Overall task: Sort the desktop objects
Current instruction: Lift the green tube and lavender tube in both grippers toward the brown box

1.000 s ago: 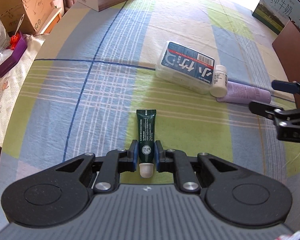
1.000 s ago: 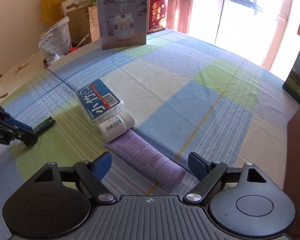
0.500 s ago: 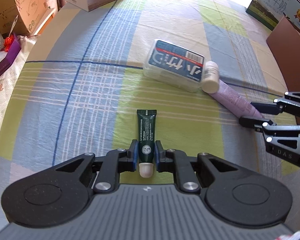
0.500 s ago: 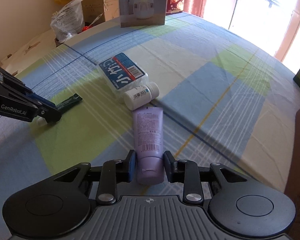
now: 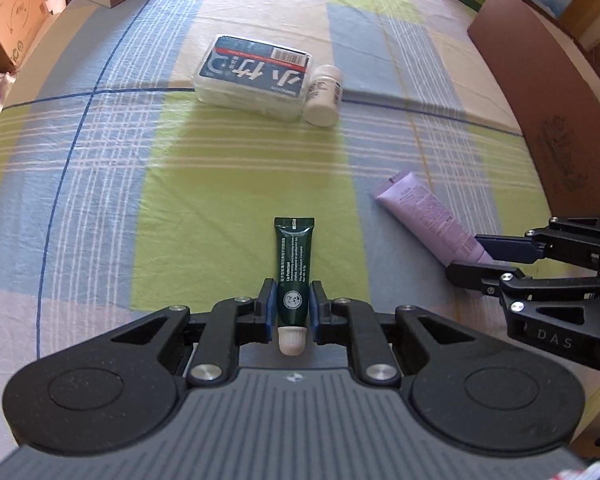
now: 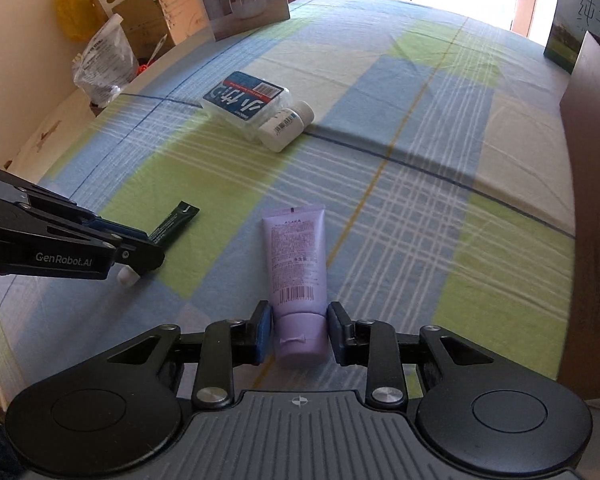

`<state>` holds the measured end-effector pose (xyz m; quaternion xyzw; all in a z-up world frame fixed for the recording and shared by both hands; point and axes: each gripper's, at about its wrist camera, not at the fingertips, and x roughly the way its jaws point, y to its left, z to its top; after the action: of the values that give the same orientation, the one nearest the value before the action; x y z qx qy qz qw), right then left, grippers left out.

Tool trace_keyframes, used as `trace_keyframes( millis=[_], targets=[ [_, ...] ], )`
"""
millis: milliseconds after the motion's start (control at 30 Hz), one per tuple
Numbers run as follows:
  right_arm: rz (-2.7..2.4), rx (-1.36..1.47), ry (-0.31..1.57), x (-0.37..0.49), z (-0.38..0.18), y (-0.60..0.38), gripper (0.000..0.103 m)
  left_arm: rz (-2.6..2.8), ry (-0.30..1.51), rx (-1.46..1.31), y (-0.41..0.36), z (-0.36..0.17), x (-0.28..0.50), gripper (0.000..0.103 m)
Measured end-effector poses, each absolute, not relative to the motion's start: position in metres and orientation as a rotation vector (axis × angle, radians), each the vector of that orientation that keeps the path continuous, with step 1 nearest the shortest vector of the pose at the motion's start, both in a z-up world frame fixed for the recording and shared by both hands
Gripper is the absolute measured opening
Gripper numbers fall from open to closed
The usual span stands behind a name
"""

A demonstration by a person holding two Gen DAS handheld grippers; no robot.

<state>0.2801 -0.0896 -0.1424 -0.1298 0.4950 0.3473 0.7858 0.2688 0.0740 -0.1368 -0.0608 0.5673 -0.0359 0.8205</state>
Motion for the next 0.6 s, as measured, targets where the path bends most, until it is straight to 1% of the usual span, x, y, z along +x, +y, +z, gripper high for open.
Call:
trace_keyframes(
  millis=[433,600],
  targets=[
    [0.768,-0.396,0.966,0.279,-0.153,-0.074,0.030,-0.045,1.224,0.026,0.051,-0.140,0.271,0.014],
    [0.767,-0.397,0.955,0.275,-0.153,-0.076,0.030,-0.044,1.214,0.031,0.050,-0.140,0.267,0.014]
  ],
)
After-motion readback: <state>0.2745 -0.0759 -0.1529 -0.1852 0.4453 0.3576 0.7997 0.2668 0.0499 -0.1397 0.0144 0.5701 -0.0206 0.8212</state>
